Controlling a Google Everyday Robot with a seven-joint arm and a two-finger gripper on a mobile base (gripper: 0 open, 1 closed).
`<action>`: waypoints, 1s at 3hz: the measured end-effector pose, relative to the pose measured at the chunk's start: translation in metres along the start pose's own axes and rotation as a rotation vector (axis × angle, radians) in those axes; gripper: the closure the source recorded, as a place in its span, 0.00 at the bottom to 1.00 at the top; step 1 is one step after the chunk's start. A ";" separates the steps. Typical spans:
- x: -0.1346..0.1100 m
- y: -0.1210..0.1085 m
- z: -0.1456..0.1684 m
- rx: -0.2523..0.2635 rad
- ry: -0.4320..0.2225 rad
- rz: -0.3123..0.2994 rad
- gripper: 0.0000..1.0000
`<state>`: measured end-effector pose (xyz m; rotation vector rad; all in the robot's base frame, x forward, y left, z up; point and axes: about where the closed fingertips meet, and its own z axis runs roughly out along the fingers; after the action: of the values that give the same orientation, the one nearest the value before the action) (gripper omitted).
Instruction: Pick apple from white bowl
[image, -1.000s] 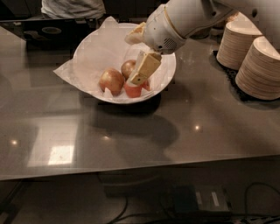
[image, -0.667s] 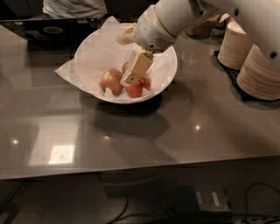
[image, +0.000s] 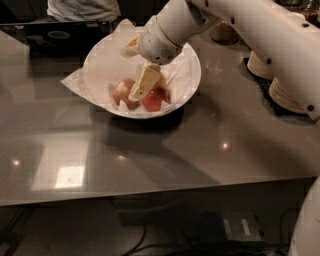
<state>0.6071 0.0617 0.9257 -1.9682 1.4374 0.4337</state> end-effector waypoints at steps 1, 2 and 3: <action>0.008 -0.003 0.005 0.007 0.009 -0.005 0.21; 0.013 -0.005 0.009 0.012 0.016 -0.005 0.37; 0.015 -0.004 0.012 0.009 0.016 -0.005 0.36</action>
Offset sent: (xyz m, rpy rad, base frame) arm 0.0180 -0.0105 -0.0183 -0.0190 -0.0284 -0.0245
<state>0.6176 0.0597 0.9096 -1.9718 1.4421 0.4098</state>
